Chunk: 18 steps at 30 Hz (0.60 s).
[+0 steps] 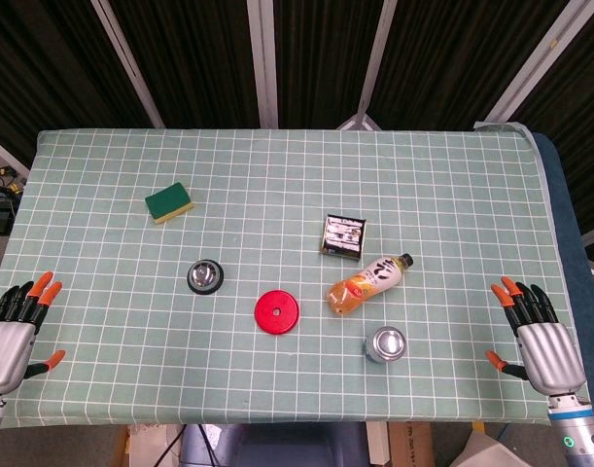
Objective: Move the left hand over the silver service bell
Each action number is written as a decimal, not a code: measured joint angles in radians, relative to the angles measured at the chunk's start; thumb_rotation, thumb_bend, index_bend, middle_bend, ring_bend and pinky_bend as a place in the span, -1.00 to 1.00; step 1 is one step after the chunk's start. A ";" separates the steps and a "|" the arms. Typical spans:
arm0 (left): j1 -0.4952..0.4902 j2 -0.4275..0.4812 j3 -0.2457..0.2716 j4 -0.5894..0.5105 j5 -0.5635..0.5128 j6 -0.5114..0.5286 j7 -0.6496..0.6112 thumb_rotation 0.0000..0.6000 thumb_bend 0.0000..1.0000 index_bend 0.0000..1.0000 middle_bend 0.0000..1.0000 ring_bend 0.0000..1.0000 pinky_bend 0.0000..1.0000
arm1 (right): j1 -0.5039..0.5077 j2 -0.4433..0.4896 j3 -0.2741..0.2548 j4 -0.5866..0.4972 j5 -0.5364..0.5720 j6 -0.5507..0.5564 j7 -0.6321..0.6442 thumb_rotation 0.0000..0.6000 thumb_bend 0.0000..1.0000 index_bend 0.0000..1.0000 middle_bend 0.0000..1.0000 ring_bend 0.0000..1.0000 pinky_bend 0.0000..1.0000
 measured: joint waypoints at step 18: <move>-0.006 0.000 0.003 0.003 -0.010 -0.024 0.009 1.00 -0.62 -1.00 -1.00 -1.00 -1.00 | 0.000 0.001 -0.001 -0.004 0.004 -0.006 -0.006 1.00 -0.56 -1.00 -1.00 -1.00 -1.00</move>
